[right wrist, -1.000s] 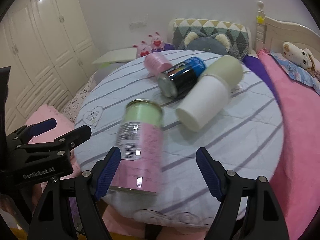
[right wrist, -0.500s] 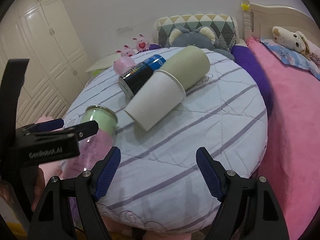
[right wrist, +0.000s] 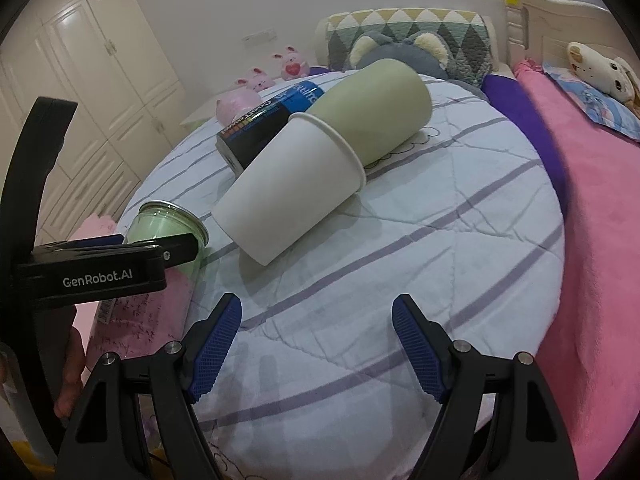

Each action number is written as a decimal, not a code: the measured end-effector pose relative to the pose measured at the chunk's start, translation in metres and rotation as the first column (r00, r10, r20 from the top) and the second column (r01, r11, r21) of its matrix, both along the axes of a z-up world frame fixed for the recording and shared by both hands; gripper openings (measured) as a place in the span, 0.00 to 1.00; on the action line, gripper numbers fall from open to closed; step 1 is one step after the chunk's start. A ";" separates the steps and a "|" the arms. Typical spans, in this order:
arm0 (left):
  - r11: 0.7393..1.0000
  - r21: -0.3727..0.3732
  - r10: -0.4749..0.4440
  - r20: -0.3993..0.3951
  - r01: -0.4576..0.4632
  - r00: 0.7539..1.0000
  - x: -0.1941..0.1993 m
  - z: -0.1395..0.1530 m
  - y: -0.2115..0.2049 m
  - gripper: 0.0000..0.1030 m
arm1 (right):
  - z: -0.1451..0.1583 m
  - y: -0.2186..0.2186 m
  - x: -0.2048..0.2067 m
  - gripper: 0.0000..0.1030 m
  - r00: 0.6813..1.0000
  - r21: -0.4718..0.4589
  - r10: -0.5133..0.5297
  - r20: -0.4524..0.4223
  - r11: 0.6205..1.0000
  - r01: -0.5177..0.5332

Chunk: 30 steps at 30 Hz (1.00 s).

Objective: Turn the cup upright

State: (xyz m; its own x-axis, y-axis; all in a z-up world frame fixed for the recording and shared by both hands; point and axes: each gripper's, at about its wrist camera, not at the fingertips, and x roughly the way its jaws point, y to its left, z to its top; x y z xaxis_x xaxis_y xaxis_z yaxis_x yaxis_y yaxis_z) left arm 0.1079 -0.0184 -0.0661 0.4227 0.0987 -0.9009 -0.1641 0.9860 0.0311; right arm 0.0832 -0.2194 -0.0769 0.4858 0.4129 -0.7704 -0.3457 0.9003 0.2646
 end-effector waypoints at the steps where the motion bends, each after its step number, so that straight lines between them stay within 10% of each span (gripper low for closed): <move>1: 1.000 -0.007 0.003 -0.002 -0.003 1.000 0.001 0.000 0.000 1.00 | 0.000 0.001 0.000 0.77 1.000 -0.001 0.009 -0.002 1.000 -0.009; 8: 0.992 -0.123 0.014 -0.041 -0.019 0.999 0.004 -0.007 0.008 0.73 | -0.002 0.006 -0.001 0.77 0.999 -0.003 0.041 -0.007 0.999 -0.041; 30: 0.998 -0.025 -0.046 0.225 0.053 0.973 -0.006 0.052 -0.002 0.72 | 0.012 0.009 -0.004 0.77 0.999 -0.005 0.025 0.020 1.000 -0.025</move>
